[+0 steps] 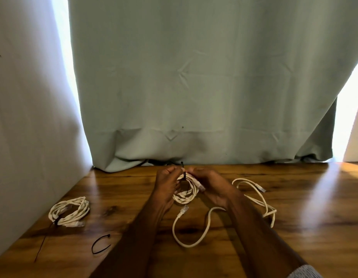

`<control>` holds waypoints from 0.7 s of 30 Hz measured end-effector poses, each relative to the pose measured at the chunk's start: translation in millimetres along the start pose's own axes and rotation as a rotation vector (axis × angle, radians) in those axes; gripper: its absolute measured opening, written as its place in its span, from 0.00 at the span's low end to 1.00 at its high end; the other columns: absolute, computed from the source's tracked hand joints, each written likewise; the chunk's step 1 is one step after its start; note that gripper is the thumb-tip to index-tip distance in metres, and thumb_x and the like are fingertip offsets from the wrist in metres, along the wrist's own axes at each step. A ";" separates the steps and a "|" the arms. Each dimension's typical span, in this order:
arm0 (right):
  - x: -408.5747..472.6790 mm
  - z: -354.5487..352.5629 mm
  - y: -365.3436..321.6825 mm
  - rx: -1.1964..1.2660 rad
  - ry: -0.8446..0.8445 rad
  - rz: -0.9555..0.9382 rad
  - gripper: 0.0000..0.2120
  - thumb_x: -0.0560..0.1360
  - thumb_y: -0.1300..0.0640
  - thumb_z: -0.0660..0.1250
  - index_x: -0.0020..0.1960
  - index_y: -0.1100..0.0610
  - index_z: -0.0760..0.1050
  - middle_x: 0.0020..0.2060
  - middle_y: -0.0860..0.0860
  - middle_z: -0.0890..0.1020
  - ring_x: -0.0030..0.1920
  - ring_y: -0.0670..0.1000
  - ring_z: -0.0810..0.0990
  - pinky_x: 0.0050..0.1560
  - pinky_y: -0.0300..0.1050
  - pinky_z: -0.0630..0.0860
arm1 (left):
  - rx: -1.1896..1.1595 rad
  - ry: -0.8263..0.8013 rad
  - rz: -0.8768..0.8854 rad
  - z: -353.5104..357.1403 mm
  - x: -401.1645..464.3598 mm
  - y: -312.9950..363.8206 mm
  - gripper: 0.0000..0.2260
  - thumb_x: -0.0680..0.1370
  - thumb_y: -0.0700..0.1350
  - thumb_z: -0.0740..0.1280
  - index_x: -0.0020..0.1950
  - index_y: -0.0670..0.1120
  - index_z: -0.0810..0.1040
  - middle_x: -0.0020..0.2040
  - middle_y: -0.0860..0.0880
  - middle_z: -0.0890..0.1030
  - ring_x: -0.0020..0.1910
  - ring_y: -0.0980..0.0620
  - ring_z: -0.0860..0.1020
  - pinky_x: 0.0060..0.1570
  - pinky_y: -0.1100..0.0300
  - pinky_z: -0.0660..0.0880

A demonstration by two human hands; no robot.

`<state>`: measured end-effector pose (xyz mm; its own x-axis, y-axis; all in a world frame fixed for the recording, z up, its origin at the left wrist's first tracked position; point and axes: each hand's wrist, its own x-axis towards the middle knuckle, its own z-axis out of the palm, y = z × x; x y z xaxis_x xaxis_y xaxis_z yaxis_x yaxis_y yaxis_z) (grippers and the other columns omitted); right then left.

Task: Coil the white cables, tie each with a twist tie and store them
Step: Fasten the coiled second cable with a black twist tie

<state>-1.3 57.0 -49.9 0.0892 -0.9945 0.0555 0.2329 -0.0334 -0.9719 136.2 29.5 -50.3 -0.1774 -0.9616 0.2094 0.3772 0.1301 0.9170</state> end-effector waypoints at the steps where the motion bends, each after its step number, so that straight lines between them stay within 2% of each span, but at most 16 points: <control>1: 1.2 -2.9 0.0 0.078 -0.004 0.044 0.17 0.82 0.56 0.62 0.60 0.68 0.80 0.52 0.63 0.84 0.51 0.59 0.83 0.56 0.53 0.80 | 0.001 -0.011 0.003 -0.8 -0.2 -0.5 0.13 0.79 0.33 0.63 0.35 0.41 0.80 0.23 0.49 0.76 0.17 0.58 0.69 0.18 0.70 0.62; 3: 3.5 -6.1 -0.5 0.134 0.038 0.089 0.18 0.83 0.57 0.58 0.62 0.68 0.79 0.54 0.63 0.83 0.51 0.59 0.82 0.58 0.54 0.79 | -0.014 -0.025 -0.014 -1.0 -1.2 -1.5 0.15 0.79 0.34 0.62 0.35 0.42 0.81 0.24 0.48 0.76 0.17 0.59 0.68 0.18 0.70 0.62; 7: 8.7 -9.3 0.4 0.135 0.107 0.133 0.14 0.79 0.69 0.59 0.60 0.68 0.80 0.56 0.66 0.82 0.55 0.62 0.82 0.66 0.59 0.76 | 0.003 -0.049 -0.037 1.7 -3.2 -6.7 0.15 0.78 0.34 0.64 0.33 0.43 0.80 0.26 0.46 0.74 0.18 0.57 0.67 0.19 0.68 0.60; 9: 9.5 -10.5 0.8 0.163 0.146 0.121 0.13 0.78 0.71 0.60 0.58 0.67 0.80 0.53 0.64 0.83 0.51 0.60 0.83 0.61 0.56 0.79 | 0.016 -0.061 -0.037 3.8 -4.6 -6.9 0.13 0.79 0.34 0.64 0.35 0.40 0.79 0.23 0.49 0.73 0.17 0.58 0.66 0.18 0.69 0.60; 12: 7.6 -8.6 1.5 0.206 0.220 0.070 0.11 0.77 0.73 0.61 0.52 0.66 0.81 0.44 0.61 0.85 0.41 0.57 0.85 0.45 0.49 0.85 | 0.010 -0.090 -0.037 8.7 -8.8 -3.9 0.07 0.79 0.34 0.63 0.44 0.34 0.78 0.22 0.50 0.73 0.16 0.59 0.66 0.18 0.69 0.60; 14: 5.6 -4.8 0.4 0.198 0.287 0.023 0.09 0.75 0.75 0.65 0.48 0.64 0.78 0.35 0.59 0.85 0.34 0.55 0.84 0.37 0.47 0.84 | -0.006 -0.098 -0.035 8.7 -8.7 -4.6 0.07 0.79 0.34 0.62 0.47 0.33 0.78 0.21 0.51 0.72 0.16 0.59 0.66 0.18 0.69 0.61; 17: 7.0 -3.3 -0.3 0.193 0.357 -0.023 0.13 0.72 0.77 0.69 0.47 0.61 0.73 0.31 0.58 0.83 0.33 0.56 0.82 0.40 0.50 0.81 | -0.009 -0.097 -0.038 7.3 -5.6 -8.2 0.08 0.80 0.35 0.62 0.48 0.32 0.79 0.21 0.52 0.70 0.16 0.58 0.65 0.18 0.69 0.60; 21: 9.1 -2.3 -0.1 0.103 0.323 -0.038 0.08 0.73 0.76 0.67 0.44 0.65 0.80 0.33 0.59 0.83 0.30 0.54 0.83 0.35 0.45 0.83 | 0.012 -0.137 -0.024 5.3 -2.8 -13.7 0.08 0.79 0.35 0.64 0.42 0.34 0.77 0.21 0.50 0.67 0.17 0.57 0.61 0.19 0.68 0.56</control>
<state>-2.8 47.7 -49.9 -0.2286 -0.9735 0.0001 0.3280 -0.0771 -0.9415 126.8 31.7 -61.6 -0.3085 -0.9227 0.2312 0.3604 0.1115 0.9261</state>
